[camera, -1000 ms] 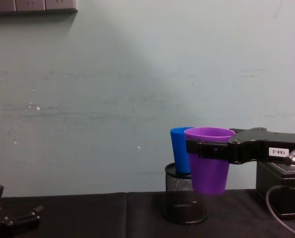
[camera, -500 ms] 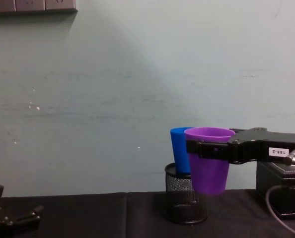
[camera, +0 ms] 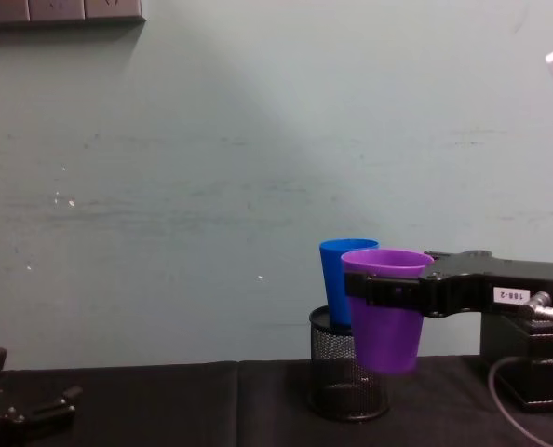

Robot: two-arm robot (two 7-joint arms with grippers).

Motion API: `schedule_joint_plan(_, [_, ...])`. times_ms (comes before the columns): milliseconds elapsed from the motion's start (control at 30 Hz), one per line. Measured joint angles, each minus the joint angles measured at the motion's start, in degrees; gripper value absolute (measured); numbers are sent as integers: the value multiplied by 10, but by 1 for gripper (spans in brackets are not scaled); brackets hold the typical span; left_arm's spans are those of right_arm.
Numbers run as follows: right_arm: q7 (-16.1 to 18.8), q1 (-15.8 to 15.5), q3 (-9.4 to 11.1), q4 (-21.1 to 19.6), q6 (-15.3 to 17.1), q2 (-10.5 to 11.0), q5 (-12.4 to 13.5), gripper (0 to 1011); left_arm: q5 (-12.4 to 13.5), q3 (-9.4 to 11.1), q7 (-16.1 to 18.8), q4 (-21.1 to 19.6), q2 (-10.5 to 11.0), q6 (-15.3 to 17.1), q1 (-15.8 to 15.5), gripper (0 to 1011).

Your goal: Pick up one cup with a gripper and tap it against the other cup.

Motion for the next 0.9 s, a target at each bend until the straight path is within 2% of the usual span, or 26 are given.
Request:
schedule_joint_plan(300, [-2,27,-9,47,-10,-17,-6,726,0,0,0,0,0,0,0,1000])
schedule_joint_plan(600, [-4,70,-20,123,-30,-52,-26,726,0,0,0,0,0,0,0,1000])
schedule_joint_plan(900, [-10,106,-11,206,-62,-92,-36,726,0,0,0,0,0,0,0,1000])
